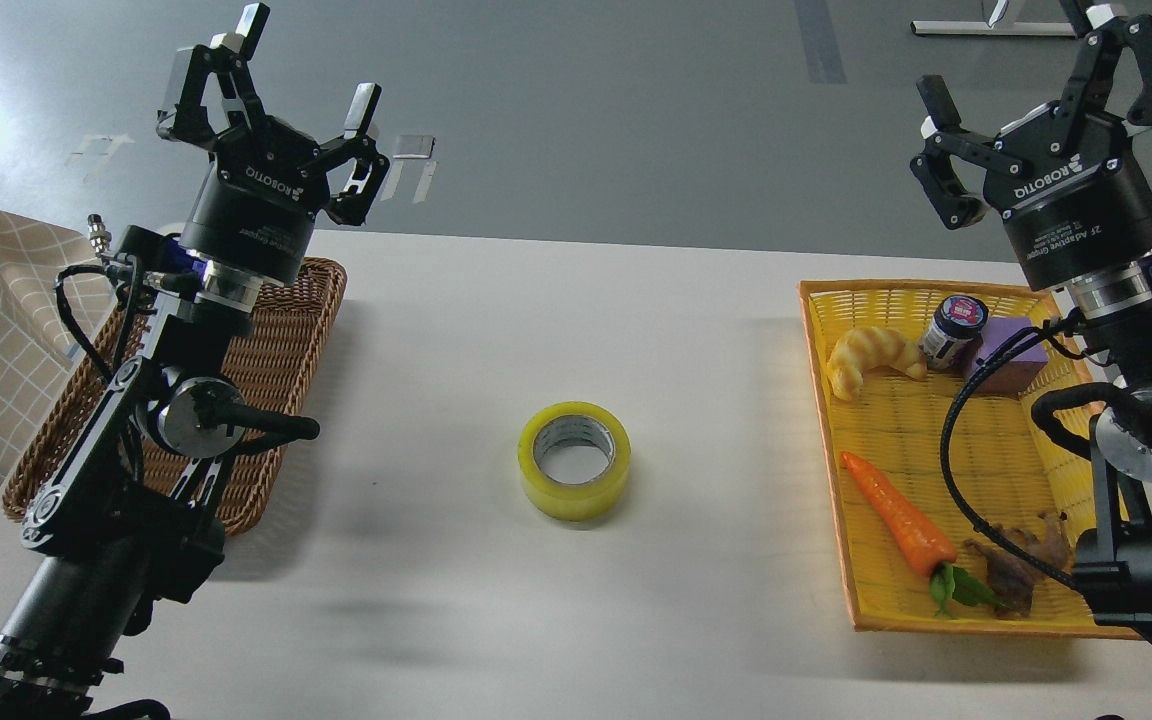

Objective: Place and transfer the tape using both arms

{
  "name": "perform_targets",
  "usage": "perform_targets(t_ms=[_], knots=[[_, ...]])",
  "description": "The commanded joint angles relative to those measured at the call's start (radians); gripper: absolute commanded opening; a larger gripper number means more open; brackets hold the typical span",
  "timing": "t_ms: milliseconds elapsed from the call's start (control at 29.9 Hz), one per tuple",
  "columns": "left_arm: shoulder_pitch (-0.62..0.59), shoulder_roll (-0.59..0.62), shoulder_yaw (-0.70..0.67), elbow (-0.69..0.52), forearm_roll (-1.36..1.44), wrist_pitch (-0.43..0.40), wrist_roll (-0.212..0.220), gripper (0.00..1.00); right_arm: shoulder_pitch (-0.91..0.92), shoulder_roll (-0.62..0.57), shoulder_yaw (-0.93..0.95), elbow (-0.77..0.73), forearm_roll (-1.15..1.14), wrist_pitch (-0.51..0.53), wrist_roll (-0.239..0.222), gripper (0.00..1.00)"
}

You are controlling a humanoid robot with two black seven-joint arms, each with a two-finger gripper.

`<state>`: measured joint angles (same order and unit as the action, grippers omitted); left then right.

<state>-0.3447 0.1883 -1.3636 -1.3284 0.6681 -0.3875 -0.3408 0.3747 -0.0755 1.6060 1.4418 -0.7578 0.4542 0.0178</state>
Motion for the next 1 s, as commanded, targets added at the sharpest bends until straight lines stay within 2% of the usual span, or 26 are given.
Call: perform_targets(t_ms=[0,134,334,401,468,535,668,769,969], knots=[[-0.004,0.002,0.008,-0.008,0.021,0.045,-0.001,0.98,0.033,0.016,-0.018,-0.001,-0.001,-0.003,-0.001,1.0],[-0.002,-0.004,0.009,-0.037,0.099,0.087,-0.001,0.98,0.041,0.02,-0.021,-0.001,-0.001,0.0,-0.001,1.0],[-0.004,-0.006,0.024,-0.092,0.365,0.156,-0.001,0.98,0.033,0.019,-0.051,-0.001,-0.001,0.001,0.001,1.0],[-0.013,0.003,0.058,-0.101,0.496,0.199,-0.001,0.98,0.03,0.02,-0.049,0.0,-0.001,0.001,0.002,1.0],[-0.03,-0.001,0.093,-0.141,0.699,0.307,-0.001,0.98,0.03,0.02,-0.049,0.0,-0.001,0.001,0.004,1.0],[-0.027,0.01,0.141,-0.178,0.827,0.364,-0.001,0.98,0.035,0.02,-0.049,-0.001,-0.001,0.001,0.005,1.0],[-0.028,0.022,0.219,-0.21,0.999,0.383,0.003,0.98,0.042,0.02,-0.049,0.0,-0.001,0.001,0.005,1.0],[-0.025,0.025,0.228,-0.212,1.09,0.383,0.005,0.98,0.046,0.019,-0.049,0.0,-0.001,0.001,0.005,1.0],[0.019,0.048,0.308,-0.204,1.378,0.381,0.049,0.98,0.07,0.011,-0.048,-0.001,-0.001,0.008,0.005,1.0]])
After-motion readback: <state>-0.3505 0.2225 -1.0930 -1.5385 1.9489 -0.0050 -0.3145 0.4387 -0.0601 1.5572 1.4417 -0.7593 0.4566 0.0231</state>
